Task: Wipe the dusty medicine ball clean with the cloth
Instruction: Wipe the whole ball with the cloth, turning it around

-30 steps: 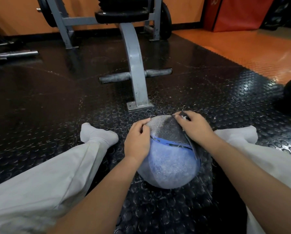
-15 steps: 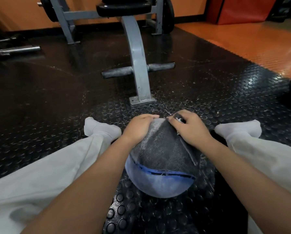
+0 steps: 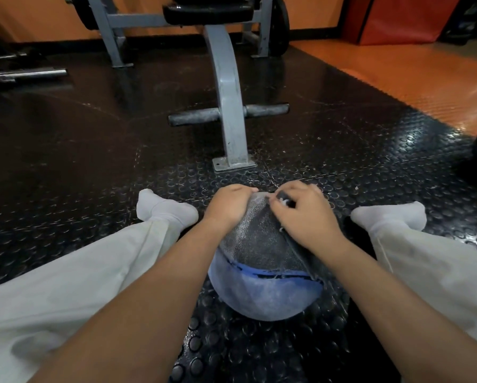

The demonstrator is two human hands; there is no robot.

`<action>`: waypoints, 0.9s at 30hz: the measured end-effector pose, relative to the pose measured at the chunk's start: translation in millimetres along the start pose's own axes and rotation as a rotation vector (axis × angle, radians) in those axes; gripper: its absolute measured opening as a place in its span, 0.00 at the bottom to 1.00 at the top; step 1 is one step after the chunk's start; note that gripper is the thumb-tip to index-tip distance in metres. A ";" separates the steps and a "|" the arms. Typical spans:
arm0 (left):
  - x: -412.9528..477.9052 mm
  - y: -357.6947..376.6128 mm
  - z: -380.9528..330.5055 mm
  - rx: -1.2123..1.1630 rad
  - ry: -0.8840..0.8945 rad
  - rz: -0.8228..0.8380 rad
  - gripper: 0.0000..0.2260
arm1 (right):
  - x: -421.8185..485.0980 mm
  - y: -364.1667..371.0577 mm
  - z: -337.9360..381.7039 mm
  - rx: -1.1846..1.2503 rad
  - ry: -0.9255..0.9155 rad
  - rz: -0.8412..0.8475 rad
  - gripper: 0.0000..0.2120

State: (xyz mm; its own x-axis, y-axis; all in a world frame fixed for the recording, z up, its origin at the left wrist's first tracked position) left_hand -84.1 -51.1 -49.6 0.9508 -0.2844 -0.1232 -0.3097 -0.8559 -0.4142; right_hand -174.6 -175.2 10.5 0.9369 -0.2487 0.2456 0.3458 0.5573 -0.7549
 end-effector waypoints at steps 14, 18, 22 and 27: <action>-11.0 -7.7 10.3 -0.119 -0.051 -0.036 0.12 | 16.1 9.9 8.6 0.052 0.028 0.094 0.12; -9.3 -9.4 5.9 -0.090 -0.043 -0.059 0.10 | -16.1 11.9 40.2 -0.152 -0.197 0.021 0.12; -11.9 -12.6 10.7 -0.149 -0.032 -0.035 0.12 | -52.1 14.4 76.2 -0.203 -0.509 0.012 0.13; -16.3 -13.8 9.7 -0.075 -0.021 -0.069 0.11 | 14.0 11.4 12.5 0.029 -0.086 0.192 0.13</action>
State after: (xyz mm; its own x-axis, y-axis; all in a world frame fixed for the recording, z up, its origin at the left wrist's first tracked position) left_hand -95.2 -30.4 -50.6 0.9698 -0.2149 -0.1156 -0.2423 -0.9034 -0.3537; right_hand -156.9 -162.5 12.9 0.9862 -0.0682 0.1506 0.1606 0.6107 -0.7754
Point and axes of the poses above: each hand's wrist, its own x-axis towards the middle knuckle, its own y-axis out of the palm, z = x × y, the point moved 10 cm from there along x, towards the middle knuckle, and after that the axes turned 1 degree about -x, right-handed, at the moved point
